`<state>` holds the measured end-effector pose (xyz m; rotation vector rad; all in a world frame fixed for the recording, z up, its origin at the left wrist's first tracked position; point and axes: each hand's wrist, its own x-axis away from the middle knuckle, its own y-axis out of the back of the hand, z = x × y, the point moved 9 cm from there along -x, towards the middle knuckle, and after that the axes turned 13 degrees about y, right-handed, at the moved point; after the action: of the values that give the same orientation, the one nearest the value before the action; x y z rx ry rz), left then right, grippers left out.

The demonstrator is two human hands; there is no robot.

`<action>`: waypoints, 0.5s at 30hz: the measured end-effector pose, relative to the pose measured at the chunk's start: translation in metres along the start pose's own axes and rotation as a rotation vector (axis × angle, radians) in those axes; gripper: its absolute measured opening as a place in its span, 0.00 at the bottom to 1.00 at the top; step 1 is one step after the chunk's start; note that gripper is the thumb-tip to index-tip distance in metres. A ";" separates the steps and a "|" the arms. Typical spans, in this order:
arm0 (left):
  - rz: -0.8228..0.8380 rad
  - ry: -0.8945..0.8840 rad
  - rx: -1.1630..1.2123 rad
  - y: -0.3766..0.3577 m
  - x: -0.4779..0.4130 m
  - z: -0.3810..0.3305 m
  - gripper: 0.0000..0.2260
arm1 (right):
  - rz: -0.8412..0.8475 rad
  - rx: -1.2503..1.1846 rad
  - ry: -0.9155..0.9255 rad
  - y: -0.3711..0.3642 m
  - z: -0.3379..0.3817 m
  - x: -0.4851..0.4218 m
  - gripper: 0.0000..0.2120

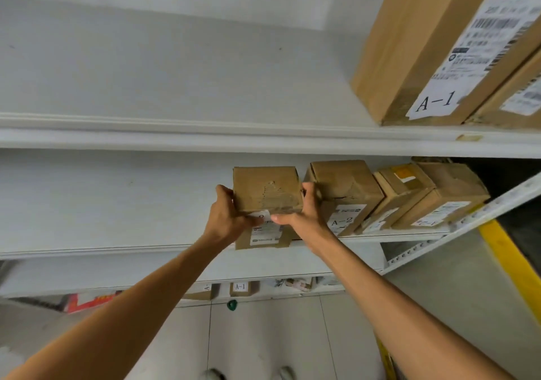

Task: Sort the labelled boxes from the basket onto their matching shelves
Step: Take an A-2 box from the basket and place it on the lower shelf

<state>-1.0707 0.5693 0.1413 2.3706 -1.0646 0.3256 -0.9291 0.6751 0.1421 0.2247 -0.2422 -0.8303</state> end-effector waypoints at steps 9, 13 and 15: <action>-0.054 0.031 -0.031 -0.014 -0.022 -0.011 0.28 | 0.260 0.621 -0.009 -0.006 0.027 -0.005 0.49; -0.089 -0.003 -0.020 -0.019 -0.020 -0.014 0.28 | 0.263 0.641 0.007 -0.007 0.028 -0.007 0.47; -0.105 0.004 -0.006 -0.023 -0.018 -0.012 0.28 | 0.267 0.639 0.019 -0.004 0.030 -0.008 0.47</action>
<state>-1.0657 0.5999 0.1352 2.4091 -0.9332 0.2891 -0.9455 0.6753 0.1683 0.7809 -0.5057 -0.4642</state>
